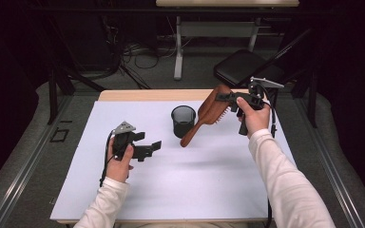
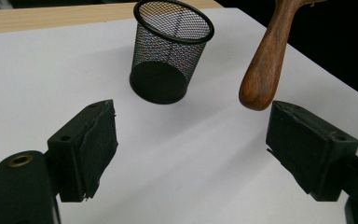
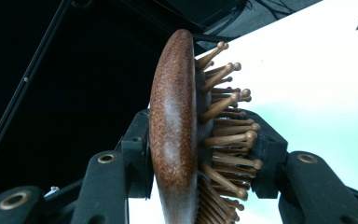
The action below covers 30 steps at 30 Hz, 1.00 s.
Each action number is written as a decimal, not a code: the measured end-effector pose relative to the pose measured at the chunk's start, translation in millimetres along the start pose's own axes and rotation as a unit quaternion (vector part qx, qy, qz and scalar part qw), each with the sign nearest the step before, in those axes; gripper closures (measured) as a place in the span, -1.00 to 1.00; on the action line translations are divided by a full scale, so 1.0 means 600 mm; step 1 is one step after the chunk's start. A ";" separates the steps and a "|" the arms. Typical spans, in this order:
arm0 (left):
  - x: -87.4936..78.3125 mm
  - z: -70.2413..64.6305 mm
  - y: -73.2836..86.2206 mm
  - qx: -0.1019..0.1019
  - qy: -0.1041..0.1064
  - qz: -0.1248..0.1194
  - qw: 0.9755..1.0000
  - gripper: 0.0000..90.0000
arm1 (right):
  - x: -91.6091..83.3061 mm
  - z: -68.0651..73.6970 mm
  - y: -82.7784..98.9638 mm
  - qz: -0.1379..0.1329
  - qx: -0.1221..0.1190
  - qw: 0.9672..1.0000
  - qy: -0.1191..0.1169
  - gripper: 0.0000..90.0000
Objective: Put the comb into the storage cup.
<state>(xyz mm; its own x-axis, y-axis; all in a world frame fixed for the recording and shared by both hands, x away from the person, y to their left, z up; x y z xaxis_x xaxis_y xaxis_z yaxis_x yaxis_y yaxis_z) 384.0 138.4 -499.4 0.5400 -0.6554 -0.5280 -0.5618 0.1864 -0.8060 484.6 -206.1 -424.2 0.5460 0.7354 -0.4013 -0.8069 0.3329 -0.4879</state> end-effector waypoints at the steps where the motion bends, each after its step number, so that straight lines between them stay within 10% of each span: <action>1: 0.000 0.000 0.000 -0.001 -0.001 0.000 1.000 -0.63 | -0.003 0.002 -0.003 0.002 -0.001 1.000 0.002 0.14; 30: -0.001 0.005 0.000 -0.006 0.002 -0.002 1.000 -0.63 | -0.001 0.017 -0.059 -0.061 0.013 0.998 0.025 0.14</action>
<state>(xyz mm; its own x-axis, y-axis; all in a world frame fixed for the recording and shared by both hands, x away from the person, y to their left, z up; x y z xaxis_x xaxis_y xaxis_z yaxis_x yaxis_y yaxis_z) 385.3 140.9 -499.7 0.5399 -0.6586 -0.5242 -0.5671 0.1756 -0.8047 510.6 -212.5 -398.9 0.6501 0.6589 -0.3786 -0.7395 0.4338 -0.5148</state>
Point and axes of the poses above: each handheld gripper's, and its own axes: x roughly forward along the jaws, y roughly out of its underside, z roughly to its left, the point moved 4 cm from there along x, roughly forward along the jaws, and after that the axes turned 2 degrees about z, right-handed, at the moved point
